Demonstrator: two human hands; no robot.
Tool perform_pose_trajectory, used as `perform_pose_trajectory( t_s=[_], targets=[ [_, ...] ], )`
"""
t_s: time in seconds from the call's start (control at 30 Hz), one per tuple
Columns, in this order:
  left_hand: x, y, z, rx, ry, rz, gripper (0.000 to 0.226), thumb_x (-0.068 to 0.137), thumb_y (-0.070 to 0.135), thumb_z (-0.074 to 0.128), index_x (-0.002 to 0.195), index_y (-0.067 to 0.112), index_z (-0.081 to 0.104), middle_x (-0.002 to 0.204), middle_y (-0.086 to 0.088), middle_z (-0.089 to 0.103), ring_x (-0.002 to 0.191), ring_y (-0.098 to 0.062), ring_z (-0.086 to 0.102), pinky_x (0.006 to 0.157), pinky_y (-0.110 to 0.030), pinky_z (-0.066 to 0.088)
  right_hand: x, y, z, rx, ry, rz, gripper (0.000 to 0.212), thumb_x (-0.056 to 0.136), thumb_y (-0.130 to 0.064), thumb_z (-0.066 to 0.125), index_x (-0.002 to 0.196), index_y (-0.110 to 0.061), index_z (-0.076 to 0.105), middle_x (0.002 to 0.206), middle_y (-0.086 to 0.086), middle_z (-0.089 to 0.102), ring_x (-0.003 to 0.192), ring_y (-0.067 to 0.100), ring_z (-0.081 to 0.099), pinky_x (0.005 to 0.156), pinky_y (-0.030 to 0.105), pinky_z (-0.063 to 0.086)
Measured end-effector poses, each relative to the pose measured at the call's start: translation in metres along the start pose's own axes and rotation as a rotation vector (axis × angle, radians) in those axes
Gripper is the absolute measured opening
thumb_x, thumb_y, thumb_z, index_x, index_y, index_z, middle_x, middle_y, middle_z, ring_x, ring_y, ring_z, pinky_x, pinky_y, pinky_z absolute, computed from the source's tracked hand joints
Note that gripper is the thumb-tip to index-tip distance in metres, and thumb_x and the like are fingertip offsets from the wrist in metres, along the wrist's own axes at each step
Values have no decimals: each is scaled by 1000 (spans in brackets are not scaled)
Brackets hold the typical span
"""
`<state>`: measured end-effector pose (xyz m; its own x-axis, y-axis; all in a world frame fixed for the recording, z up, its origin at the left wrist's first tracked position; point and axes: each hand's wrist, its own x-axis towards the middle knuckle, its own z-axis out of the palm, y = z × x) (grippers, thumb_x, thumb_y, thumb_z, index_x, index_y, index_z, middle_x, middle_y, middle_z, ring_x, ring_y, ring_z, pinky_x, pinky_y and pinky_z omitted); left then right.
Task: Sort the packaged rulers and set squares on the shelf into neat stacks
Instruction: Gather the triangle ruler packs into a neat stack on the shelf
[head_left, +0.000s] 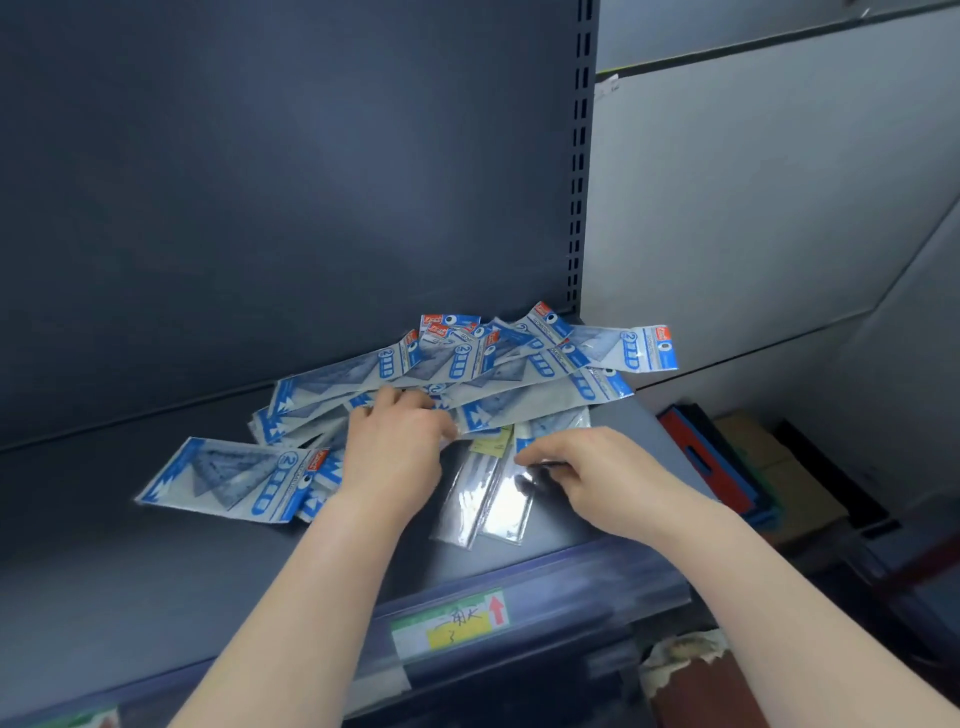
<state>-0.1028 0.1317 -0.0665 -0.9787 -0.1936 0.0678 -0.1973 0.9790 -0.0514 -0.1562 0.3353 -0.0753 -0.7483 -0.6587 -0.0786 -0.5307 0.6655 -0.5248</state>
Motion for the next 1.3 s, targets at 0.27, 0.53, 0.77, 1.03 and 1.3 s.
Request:
perform_pose_trajectory(
  t_s=[0.27,0.53,0.77,1.03,1.3],
  targets=[
    [-13,9,-14,-104,-225,-131,41,73,51,74,106,31,60,104,8,64,99,-19,59,77,-32,48,3,1,15,-92,93,-74,30,94,-19,54,120,-32,64,134,-12,54,126,16,45,95,31,44],
    [-27,15,-9,-122,-263,-155,67,72,61,72,121,21,50,117,-2,53,109,-25,54,78,-37,45,11,-16,17,-242,133,-57,29,90,-37,59,119,-36,61,121,-12,60,117,18,49,87,32,39],
    [-52,-50,-19,-257,-324,-185,29,72,27,76,94,31,58,94,13,60,92,-14,56,76,-33,49,17,-33,27,-154,156,-186,25,90,-27,59,115,-31,66,113,-8,63,111,18,52,84,31,44],
    [-90,-121,-28,37,-385,-229,32,74,25,72,100,33,54,105,11,61,104,-16,51,83,-33,45,23,-96,74,-116,22,-480,19,91,-26,57,103,-30,71,110,-8,65,104,21,55,84,35,47],
    [-116,-161,-27,-157,-421,-250,43,66,48,80,95,34,52,96,11,58,94,-15,51,75,-31,41,34,-159,95,-42,-19,-412,31,84,-25,67,115,-31,66,107,-9,67,104,14,55,85,27,43]
  ],
)
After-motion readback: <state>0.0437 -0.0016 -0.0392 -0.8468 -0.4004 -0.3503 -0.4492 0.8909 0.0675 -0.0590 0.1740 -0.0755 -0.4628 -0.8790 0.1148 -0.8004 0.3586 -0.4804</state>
